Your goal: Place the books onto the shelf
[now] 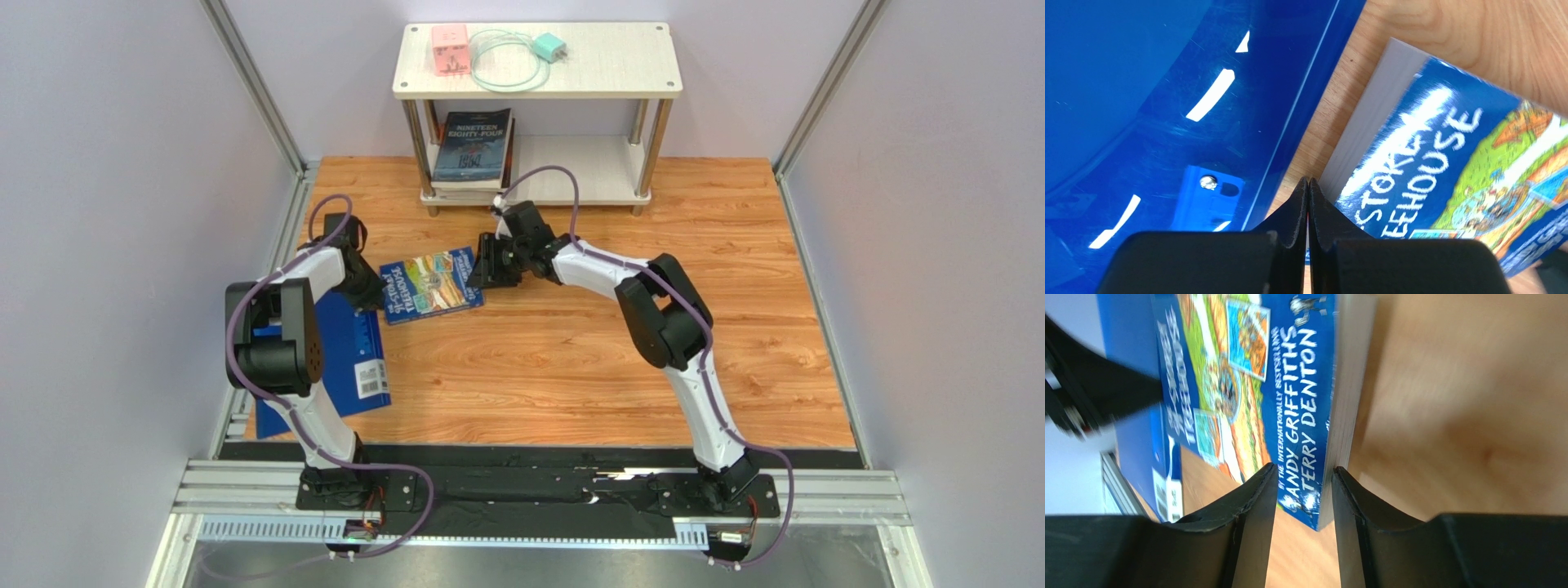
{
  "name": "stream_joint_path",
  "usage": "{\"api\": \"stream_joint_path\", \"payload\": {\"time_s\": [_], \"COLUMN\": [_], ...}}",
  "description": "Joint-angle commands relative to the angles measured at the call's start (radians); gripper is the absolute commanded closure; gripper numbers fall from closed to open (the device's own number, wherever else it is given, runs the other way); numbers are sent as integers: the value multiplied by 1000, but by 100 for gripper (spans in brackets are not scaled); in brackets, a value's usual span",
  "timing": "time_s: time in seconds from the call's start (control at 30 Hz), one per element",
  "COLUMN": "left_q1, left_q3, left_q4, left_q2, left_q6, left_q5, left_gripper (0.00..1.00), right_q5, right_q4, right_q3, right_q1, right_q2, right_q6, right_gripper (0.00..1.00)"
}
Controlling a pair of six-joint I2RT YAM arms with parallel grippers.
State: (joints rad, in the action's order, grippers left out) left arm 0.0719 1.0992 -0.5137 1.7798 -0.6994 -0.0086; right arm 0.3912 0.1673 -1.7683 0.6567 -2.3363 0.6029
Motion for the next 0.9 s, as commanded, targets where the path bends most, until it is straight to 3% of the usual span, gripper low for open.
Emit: {"api": "stream_joint_path", "payload": {"time_s": [0.0,0.27,0.43,0.7,0.87], "left_q1": [-20,-93,-196,-195,-195], "left_q3": [39,109,215,263,119], "left_q4": [30,26,-12,-213,-218], "left_q2": [3,3,15,-121,-267], "left_q6": [34,126,146,181,141], "left_q5": [111,153,144,-106,-50], "left_gripper": [100,100,100,100,100], "right_q5": [112,166,106,-43,-17], "right_q4": [51,19,41,92,113], "right_q3": [137,413,460,486,400], "right_q1": [132,265,325,261,146], "right_q2": [130,322,434,549,488], "right_q6": [-46,-46,-77,-155,-219], "right_gripper": [59,60,60,56,48]}}
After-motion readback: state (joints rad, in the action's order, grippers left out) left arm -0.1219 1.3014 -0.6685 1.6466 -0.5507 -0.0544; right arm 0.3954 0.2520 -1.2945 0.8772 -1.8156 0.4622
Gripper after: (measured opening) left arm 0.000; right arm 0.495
